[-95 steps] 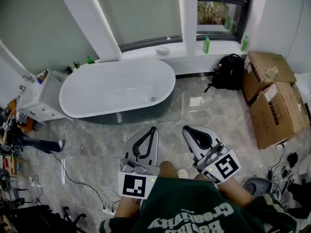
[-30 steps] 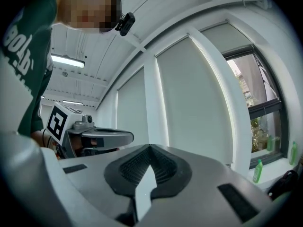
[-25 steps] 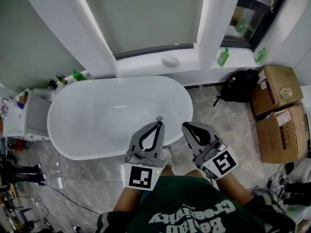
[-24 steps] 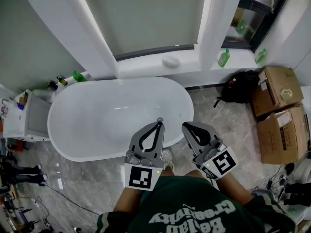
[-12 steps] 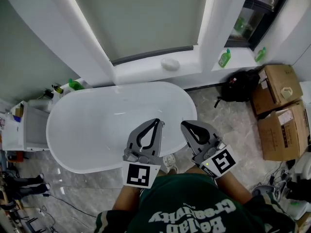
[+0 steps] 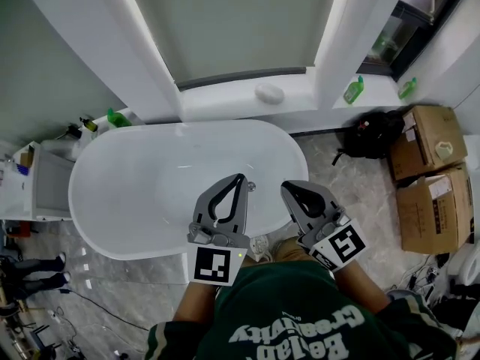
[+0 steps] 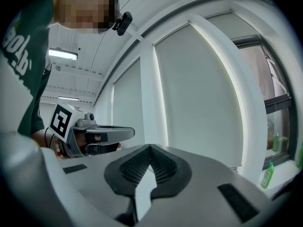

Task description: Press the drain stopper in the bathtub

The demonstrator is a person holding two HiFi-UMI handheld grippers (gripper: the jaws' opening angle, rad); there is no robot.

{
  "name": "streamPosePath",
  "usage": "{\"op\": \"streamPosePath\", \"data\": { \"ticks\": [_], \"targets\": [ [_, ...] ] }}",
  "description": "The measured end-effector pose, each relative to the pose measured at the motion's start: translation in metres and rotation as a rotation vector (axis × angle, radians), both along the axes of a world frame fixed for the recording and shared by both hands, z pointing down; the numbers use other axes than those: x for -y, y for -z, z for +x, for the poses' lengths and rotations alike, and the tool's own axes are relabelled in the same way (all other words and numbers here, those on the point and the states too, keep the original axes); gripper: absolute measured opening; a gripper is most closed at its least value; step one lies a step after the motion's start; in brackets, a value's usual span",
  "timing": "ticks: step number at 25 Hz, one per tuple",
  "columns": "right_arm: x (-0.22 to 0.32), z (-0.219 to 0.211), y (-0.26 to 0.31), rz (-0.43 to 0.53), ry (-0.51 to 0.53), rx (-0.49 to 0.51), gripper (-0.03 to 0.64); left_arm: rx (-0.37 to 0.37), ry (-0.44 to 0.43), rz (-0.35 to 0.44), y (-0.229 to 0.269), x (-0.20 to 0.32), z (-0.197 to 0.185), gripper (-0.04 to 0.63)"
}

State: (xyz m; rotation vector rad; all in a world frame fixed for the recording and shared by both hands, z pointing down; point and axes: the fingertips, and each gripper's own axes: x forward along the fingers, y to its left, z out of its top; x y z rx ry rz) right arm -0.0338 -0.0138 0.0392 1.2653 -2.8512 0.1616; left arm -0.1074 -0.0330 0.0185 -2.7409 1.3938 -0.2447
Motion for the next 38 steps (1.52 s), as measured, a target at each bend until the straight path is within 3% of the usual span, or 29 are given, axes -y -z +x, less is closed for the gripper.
{"op": "streamPosePath", "data": {
  "ticks": [9, 15, 21, 27, 32, 35, 38],
  "targets": [
    [0.017, -0.024, 0.006, 0.01, 0.04, -0.015, 0.014, -0.042, 0.056, 0.003, 0.005, 0.007, -0.029, 0.009],
    [0.025, -0.027, -0.009, -0.004, 0.069, -0.047, 0.014, -0.027, 0.071, -0.034, -0.012, 0.021, -0.027, 0.009],
    [0.049, -0.011, -0.04, -0.085, 0.09, -0.042, 0.014, 0.027, 0.079, -0.071, -0.037, 0.04, -0.012, 0.009],
    [0.074, -0.001, -0.084, -0.159, 0.156, 0.047, 0.014, 0.037, 0.15, -0.181, -0.088, 0.062, -0.002, 0.009],
    [0.093, 0.007, -0.132, -0.161, 0.189, -0.032, 0.014, 0.117, 0.183, -0.227, -0.137, 0.086, 0.008, 0.009],
    [0.099, 0.013, -0.163, -0.204, 0.215, -0.033, 0.014, 0.085, 0.231, -0.292, -0.17, 0.094, 0.008, 0.009],
    [0.105, 0.013, -0.194, -0.215, 0.254, -0.042, 0.015, 0.125, 0.229, -0.32, -0.209, 0.101, 0.012, 0.009]
  ]
}}
